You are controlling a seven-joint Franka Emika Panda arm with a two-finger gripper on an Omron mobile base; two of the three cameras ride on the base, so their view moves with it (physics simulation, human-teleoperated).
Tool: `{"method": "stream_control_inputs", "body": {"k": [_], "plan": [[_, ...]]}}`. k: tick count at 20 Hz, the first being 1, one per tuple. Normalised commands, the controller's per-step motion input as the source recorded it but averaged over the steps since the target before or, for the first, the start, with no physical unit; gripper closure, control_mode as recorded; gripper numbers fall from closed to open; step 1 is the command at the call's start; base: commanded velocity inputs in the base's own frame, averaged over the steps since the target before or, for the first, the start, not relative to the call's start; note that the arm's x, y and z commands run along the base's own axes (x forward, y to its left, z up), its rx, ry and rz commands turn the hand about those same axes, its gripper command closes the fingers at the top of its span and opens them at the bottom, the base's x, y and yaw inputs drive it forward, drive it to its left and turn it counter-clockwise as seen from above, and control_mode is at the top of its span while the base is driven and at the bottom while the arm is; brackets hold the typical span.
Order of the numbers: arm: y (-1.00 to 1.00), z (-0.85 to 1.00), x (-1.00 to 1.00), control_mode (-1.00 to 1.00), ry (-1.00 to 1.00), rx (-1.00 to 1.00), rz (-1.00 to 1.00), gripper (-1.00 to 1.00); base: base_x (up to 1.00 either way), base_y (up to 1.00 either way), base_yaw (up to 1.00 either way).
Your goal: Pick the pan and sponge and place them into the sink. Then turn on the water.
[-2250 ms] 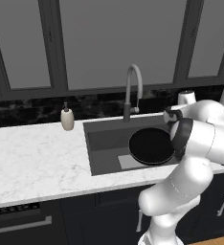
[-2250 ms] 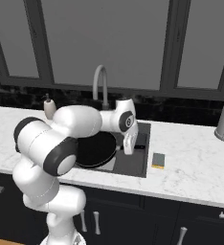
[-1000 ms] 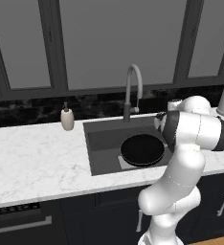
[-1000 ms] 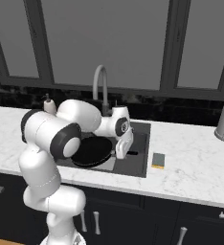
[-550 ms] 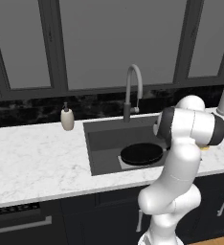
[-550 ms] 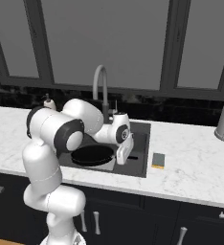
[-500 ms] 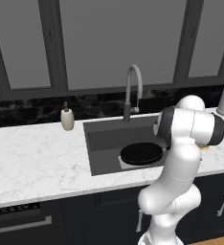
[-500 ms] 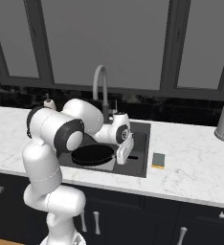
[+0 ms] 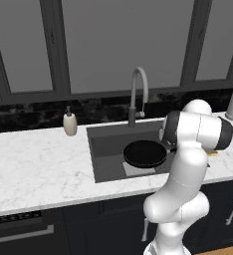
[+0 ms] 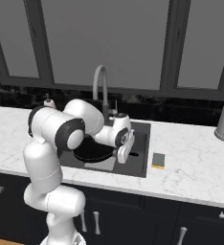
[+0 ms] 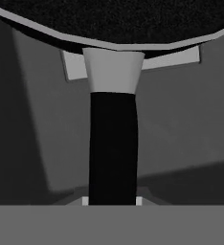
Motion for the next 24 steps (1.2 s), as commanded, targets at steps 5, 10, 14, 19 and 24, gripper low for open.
{"method": "stream_control_inputs", "body": {"k": [5,10,14,19,24], "plan": [[0.00,-0.18,0.34,-1.00,-0.13,0.00,0.00,1.00,0.00,0.00,0.00],[0.00,-0.33,0.13,-1.00,-0.11,0.00,0.00,1.00,0.00,0.00,0.00],[0.00,-0.39,0.19,-1.00,-0.07,0.00,0.00,1.00,0.00,0.00,0.00],[0.00,-0.40,0.17,-1.00,-0.05,0.00,0.00,1.00,0.00,0.00,0.00],[0.00,-0.39,0.26,-1.00,-0.03,0.00,0.00,1.00,0.00,0.00,0.00]]}}
